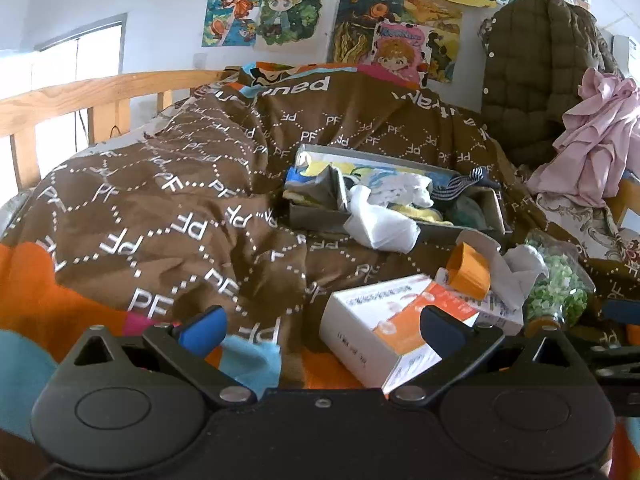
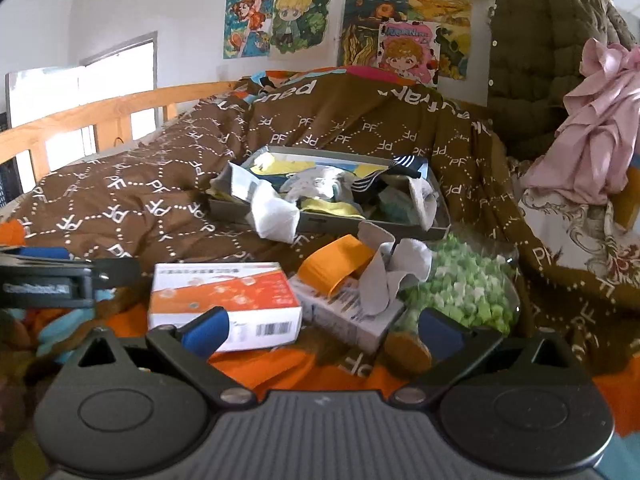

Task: Organize soft objects
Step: 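Move left gripper to the orange soft item while right gripper approaches the grey cloth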

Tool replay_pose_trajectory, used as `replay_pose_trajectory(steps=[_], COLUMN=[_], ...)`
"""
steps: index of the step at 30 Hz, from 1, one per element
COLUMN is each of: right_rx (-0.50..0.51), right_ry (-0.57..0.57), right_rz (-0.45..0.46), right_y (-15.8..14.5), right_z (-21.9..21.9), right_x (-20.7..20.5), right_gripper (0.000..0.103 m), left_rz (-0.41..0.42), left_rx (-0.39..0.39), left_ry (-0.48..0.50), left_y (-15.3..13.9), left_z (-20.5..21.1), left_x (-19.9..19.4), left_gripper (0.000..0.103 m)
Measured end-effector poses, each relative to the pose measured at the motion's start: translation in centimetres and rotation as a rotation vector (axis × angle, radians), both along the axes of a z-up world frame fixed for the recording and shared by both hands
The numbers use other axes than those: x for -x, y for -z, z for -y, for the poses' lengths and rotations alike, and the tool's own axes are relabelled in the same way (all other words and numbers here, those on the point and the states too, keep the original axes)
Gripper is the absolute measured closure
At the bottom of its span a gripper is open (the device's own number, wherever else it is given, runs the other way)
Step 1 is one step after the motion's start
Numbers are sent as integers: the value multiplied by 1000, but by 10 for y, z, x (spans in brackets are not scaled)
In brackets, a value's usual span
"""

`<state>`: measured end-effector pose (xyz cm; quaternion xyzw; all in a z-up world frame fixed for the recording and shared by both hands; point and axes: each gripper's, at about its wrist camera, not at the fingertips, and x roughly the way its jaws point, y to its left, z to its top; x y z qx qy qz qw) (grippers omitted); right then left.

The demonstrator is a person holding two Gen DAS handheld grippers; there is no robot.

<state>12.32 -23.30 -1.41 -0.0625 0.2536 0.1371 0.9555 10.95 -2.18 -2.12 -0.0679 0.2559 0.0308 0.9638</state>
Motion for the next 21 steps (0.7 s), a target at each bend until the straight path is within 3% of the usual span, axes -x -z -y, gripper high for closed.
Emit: replay_pose_trajectory(steps=[7, 13, 17, 21], right_rx=[-20, 91, 110, 196], right_ry=[27, 54, 41, 10], right_rz=[7, 152, 147, 161], right_y=[2, -3, -1, 6], right_z=[11, 28, 42, 46], right_x=[-26, -45, -63, -75], right_gripper=[0, 0, 1, 4], left_rz=[-5, -22, -17, -22], left_rx=[18, 57, -37, -152], left_ry=[3, 63, 213, 376], left_y=[-4, -8, -15, -16], left_z=[-4, -1, 21, 45], left_x=[-18, -42, -64, -87], left_gripper=[1, 1, 1, 1])
